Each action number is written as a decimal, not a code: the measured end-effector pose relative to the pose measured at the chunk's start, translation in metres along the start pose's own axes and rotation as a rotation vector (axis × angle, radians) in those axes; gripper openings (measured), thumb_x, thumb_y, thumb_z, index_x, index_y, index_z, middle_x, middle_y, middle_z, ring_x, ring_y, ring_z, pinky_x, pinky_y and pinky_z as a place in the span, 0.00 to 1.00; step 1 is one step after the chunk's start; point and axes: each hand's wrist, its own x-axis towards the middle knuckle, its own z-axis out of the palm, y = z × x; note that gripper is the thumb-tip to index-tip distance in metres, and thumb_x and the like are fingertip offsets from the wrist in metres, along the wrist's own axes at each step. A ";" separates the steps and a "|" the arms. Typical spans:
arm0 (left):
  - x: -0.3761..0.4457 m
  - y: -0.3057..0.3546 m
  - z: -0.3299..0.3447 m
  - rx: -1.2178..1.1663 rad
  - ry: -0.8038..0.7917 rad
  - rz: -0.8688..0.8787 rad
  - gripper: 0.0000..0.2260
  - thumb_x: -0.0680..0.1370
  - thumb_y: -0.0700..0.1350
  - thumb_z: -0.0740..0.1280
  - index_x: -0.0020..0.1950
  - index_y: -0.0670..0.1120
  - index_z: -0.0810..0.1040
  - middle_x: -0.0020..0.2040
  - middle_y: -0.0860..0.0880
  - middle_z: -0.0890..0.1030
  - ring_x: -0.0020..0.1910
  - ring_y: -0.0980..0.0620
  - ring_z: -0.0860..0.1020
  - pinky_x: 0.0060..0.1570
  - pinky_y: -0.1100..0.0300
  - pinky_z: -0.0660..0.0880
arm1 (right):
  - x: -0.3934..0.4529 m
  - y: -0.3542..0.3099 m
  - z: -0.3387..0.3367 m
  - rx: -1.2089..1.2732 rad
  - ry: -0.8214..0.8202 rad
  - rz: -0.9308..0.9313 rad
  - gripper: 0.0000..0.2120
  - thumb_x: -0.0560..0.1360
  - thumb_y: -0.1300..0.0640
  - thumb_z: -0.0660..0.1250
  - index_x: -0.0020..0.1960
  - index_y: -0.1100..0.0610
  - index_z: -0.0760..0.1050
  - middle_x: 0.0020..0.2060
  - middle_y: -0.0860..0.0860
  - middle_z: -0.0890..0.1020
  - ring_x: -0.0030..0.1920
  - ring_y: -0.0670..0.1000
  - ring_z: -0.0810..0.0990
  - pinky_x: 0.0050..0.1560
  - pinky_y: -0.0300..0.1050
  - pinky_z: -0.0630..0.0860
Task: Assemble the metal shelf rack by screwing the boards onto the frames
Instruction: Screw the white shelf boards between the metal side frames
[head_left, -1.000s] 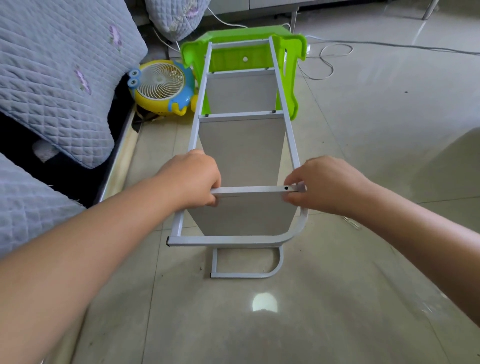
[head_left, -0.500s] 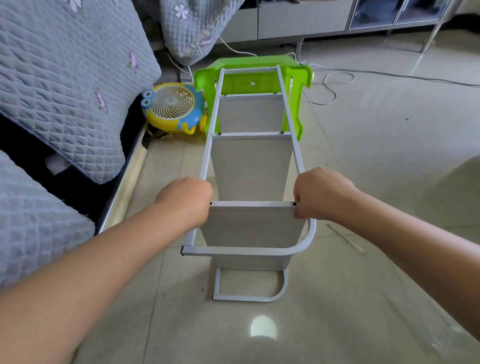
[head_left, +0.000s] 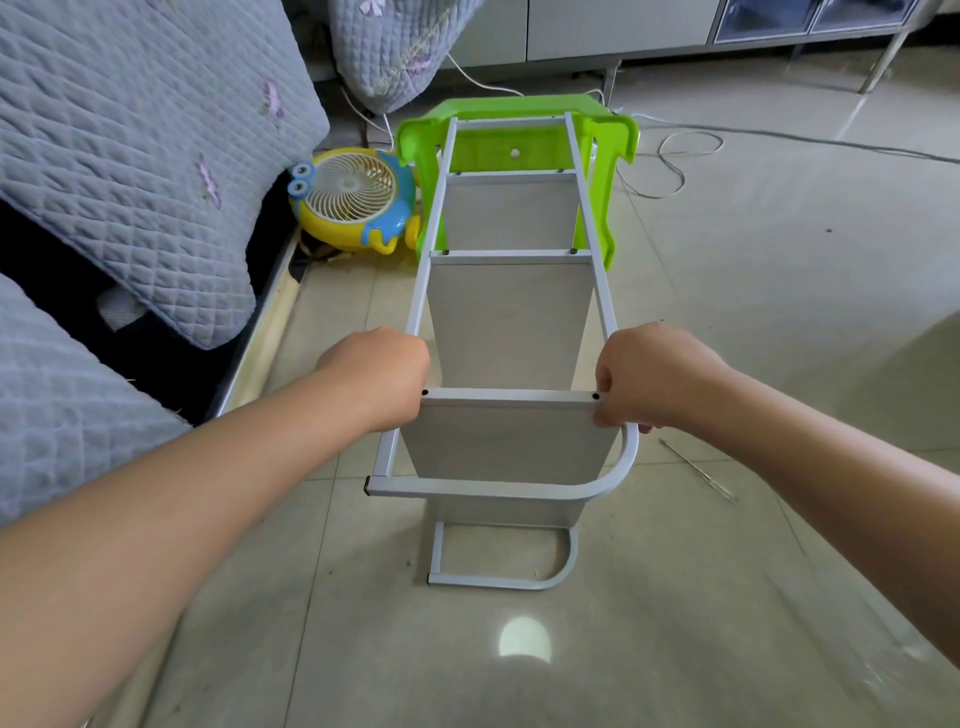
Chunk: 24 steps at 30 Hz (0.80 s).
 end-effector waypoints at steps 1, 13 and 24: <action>0.000 0.000 0.000 0.000 0.000 0.008 0.17 0.73 0.37 0.63 0.27 0.45 0.61 0.28 0.48 0.63 0.33 0.46 0.66 0.28 0.62 0.59 | 0.000 0.001 0.001 0.004 0.001 0.001 0.06 0.70 0.57 0.68 0.36 0.57 0.74 0.24 0.49 0.74 0.28 0.50 0.75 0.29 0.37 0.68; -0.004 0.007 -0.006 0.072 -0.028 -0.020 0.16 0.75 0.37 0.62 0.29 0.45 0.63 0.30 0.48 0.64 0.34 0.48 0.67 0.26 0.63 0.57 | 0.003 0.002 0.004 0.012 0.031 0.001 0.02 0.69 0.59 0.67 0.40 0.58 0.76 0.27 0.49 0.73 0.31 0.51 0.78 0.30 0.35 0.68; -0.005 0.028 -0.002 0.104 0.104 0.175 0.08 0.79 0.44 0.60 0.49 0.45 0.78 0.49 0.46 0.77 0.49 0.44 0.76 0.39 0.59 0.66 | 0.000 0.005 0.006 0.037 0.081 -0.024 0.03 0.69 0.60 0.67 0.36 0.57 0.74 0.26 0.50 0.72 0.33 0.53 0.74 0.27 0.36 0.63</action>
